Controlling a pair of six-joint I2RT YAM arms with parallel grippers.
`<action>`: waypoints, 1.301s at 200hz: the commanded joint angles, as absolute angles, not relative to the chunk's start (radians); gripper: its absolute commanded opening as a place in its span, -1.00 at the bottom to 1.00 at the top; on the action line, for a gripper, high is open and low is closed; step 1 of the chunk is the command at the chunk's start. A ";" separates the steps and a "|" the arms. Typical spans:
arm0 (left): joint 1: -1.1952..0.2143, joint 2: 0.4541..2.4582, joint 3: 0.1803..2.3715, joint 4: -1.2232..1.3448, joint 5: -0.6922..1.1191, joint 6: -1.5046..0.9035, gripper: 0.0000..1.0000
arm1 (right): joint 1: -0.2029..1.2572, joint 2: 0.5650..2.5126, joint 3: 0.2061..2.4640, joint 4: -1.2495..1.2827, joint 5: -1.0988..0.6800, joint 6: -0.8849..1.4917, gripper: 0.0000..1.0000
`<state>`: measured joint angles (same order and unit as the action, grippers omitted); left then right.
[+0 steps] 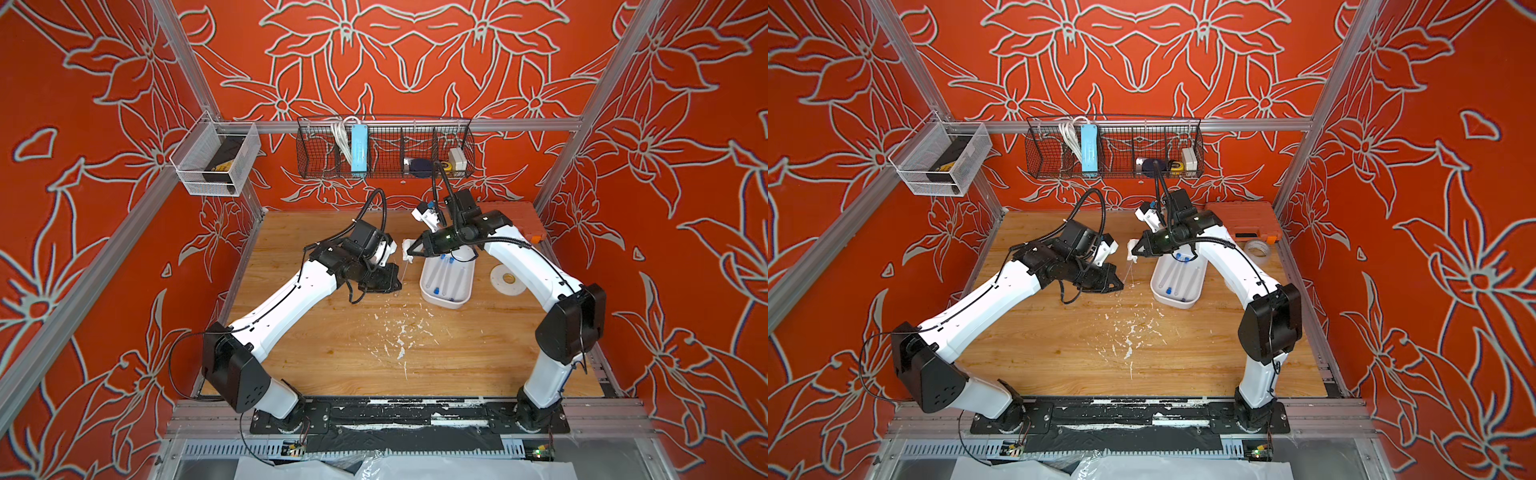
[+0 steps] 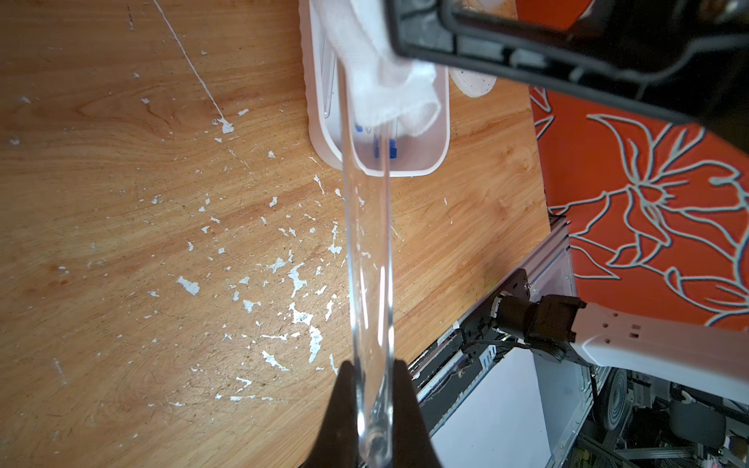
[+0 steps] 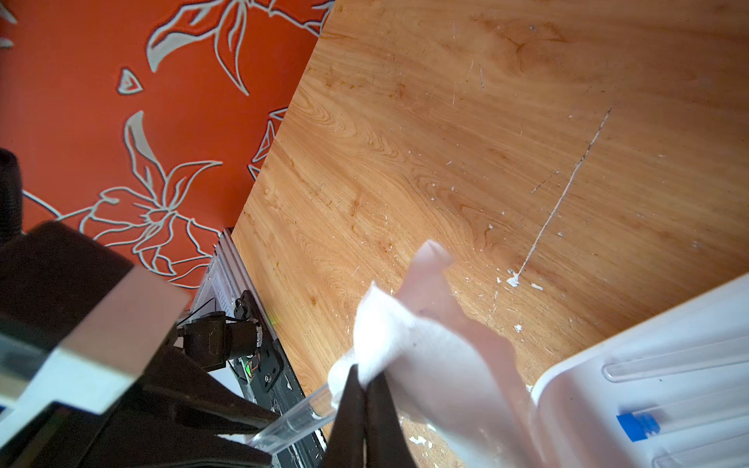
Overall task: Wipe the exteriors of test tubes
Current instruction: Wipe the dirt from the test tube.
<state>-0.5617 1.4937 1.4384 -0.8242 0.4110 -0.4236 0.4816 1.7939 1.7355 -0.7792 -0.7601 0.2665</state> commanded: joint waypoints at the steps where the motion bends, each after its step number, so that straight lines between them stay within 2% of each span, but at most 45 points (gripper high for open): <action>1: -0.560 1.502 1.453 -0.798 0.388 -0.432 -1.00 | 0.508 1.751 1.689 -0.796 -0.765 0.251 -1.00; 59: -0.560 1.533 1.476 -0.771 0.405 -0.444 -0.99 | 0.568 1.681 1.565 -0.715 -0.759 0.324 -1.00; 195: -0.560 1.483 1.443 -0.768 0.428 -0.443 -0.98 | 0.443 1.857 1.818 -0.835 -0.784 0.225 -1.00; 260: -0.560 1.490 1.431 -0.724 0.425 -0.467 -0.98 | 0.497 1.776 1.715 -0.834 -0.772 0.227 -1.00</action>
